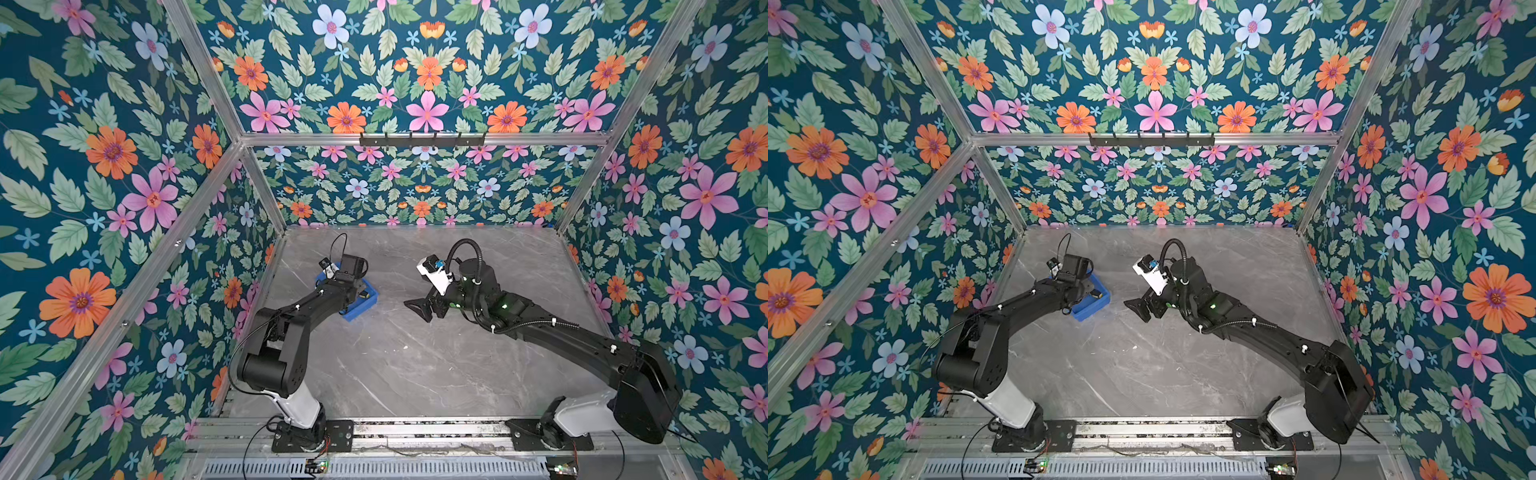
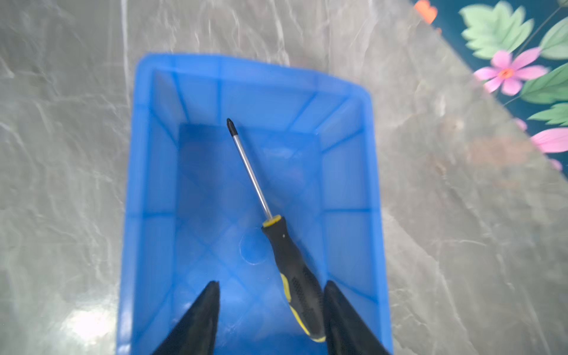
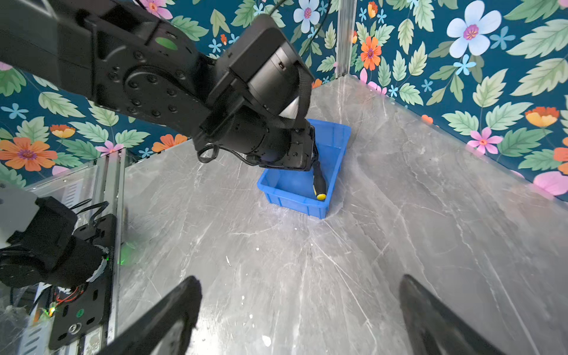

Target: Put the screwdriver in the bin

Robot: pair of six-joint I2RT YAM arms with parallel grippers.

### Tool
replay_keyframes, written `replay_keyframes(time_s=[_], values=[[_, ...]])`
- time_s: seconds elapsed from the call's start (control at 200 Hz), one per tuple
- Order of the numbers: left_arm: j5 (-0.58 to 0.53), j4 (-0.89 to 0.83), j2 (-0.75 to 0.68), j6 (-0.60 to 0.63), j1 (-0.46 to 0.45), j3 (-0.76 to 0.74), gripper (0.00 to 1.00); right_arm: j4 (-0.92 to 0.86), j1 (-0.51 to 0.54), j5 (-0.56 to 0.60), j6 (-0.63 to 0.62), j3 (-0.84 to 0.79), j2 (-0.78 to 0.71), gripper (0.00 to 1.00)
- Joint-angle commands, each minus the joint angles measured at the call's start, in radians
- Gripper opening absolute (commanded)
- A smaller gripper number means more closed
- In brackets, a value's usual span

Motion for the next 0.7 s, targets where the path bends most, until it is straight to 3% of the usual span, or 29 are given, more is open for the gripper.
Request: replay_keyframes(time_s=[0.0,0.11,0.27,0.38,0.495,0.695], values=[[-0.053,0.062,-0.065,0.090,-0.001,-0.027,0.68,0.058,-0.003,0.058,0.014,-0.005,-0.018,0.99],[-0.065,0.200,-0.163,0.186,-0.003,-0.105,0.82,0.091,-0.025,0.075,0.046,-0.025,-0.037,0.99],[-0.045,0.447,-0.311,0.379,-0.003,-0.251,0.92,0.136,-0.086,0.140,0.126,-0.074,-0.079,0.99],[-0.046,0.521,-0.406,0.475,-0.001,-0.312,0.94,0.241,-0.150,0.155,0.176,-0.172,-0.138,0.99],[-0.044,0.610,-0.496,0.593,0.000,-0.391,1.00,0.353,-0.192,0.255,0.116,-0.304,-0.206,0.99],[-0.102,0.728,-0.571,0.787,0.006,-0.521,0.99,0.292,-0.373,0.264,0.088,-0.417,-0.304,0.99]])
